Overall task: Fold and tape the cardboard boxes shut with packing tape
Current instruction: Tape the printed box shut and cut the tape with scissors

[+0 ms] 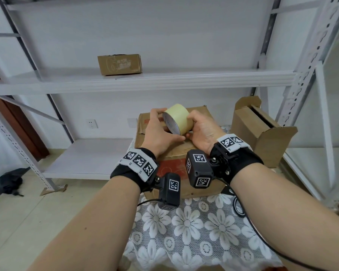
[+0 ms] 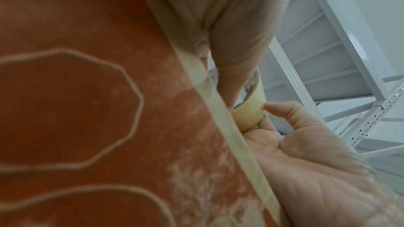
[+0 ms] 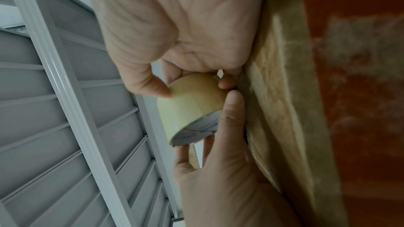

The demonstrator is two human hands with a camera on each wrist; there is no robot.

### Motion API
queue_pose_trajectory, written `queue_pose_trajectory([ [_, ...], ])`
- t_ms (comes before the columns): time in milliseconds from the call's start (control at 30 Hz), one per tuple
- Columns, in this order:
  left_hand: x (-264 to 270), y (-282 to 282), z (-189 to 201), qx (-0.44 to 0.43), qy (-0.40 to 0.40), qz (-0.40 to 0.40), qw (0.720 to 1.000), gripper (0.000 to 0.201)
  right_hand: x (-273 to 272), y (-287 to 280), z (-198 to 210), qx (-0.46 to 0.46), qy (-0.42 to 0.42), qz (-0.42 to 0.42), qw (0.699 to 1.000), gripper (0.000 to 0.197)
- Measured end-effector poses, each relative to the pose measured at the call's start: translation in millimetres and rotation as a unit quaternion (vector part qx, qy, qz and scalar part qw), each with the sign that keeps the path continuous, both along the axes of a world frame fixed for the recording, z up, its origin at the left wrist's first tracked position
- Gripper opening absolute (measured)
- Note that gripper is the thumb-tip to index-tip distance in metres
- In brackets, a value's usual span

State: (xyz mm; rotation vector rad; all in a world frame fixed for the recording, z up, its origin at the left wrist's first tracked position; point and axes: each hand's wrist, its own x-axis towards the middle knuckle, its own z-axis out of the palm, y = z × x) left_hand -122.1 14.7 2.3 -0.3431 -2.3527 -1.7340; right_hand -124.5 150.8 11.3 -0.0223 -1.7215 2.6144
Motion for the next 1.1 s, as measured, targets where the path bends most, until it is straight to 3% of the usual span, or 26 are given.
queue_pose_trajectory([
  [833, -1, 1, -1, -0.020, 0.008, 0.018, 1.000, 0.092, 0, -4, 1, 0.030, 0.000, -0.025, 0.999, 0.010],
  [967, -1, 1, 0, -0.009, -0.002, -0.002, 1.000, 0.088, 4, 1, 6, 0.103, 0.049, -0.010, 0.993, 0.022],
  [1100, 2, 1, 4, 0.048, -0.013, -0.011, 0.999, 0.075, 8, 12, 19, 0.196, 0.089, -0.048, 0.975, 0.028],
])
